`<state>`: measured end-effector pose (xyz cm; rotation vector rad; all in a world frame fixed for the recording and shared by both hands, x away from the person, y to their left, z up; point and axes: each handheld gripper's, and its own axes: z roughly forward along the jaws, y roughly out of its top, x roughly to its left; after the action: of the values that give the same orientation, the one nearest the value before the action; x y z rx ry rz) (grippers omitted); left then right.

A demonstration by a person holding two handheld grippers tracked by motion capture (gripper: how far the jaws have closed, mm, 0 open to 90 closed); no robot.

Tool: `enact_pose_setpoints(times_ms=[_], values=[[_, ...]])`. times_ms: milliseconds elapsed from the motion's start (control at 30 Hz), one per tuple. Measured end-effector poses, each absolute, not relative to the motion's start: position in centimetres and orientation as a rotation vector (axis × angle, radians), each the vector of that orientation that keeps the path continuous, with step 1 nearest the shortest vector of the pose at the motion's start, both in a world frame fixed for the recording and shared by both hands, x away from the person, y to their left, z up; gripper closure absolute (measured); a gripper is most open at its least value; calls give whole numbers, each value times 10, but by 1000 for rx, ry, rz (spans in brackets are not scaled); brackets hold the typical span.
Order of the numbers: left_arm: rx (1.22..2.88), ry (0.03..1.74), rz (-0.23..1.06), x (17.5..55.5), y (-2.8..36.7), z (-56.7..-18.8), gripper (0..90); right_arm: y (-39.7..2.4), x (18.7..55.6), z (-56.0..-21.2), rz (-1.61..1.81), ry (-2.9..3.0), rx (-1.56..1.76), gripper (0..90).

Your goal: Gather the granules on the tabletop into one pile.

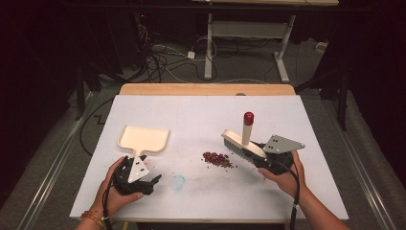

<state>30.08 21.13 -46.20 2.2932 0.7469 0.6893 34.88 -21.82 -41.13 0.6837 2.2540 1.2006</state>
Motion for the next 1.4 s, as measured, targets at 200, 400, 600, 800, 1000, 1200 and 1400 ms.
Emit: enact_pose_setpoints(times_ms=[200,400,600,800,1000,1200,1400], values=[[2297,738,687,301,210,-462,183,-219,358,-430,1103,2248,803,672],[2297,738,686,300,210,-462,183,-214,360,-435,1078,2229,868,672],[2293,743,689,300,210,-462,183,-191,352,-438,1095,2225,911,669],[2298,737,690,301,210,-461,183,-163,345,-444,1085,2152,918,665],[2294,741,688,301,211,-461,183,-148,341,-446,1143,2127,908,669],[2298,732,684,300,211,-461,192,-142,341,-445,1158,2109,893,671],[2289,742,692,299,211,-461,192,-159,341,-433,1186,2066,886,672]])
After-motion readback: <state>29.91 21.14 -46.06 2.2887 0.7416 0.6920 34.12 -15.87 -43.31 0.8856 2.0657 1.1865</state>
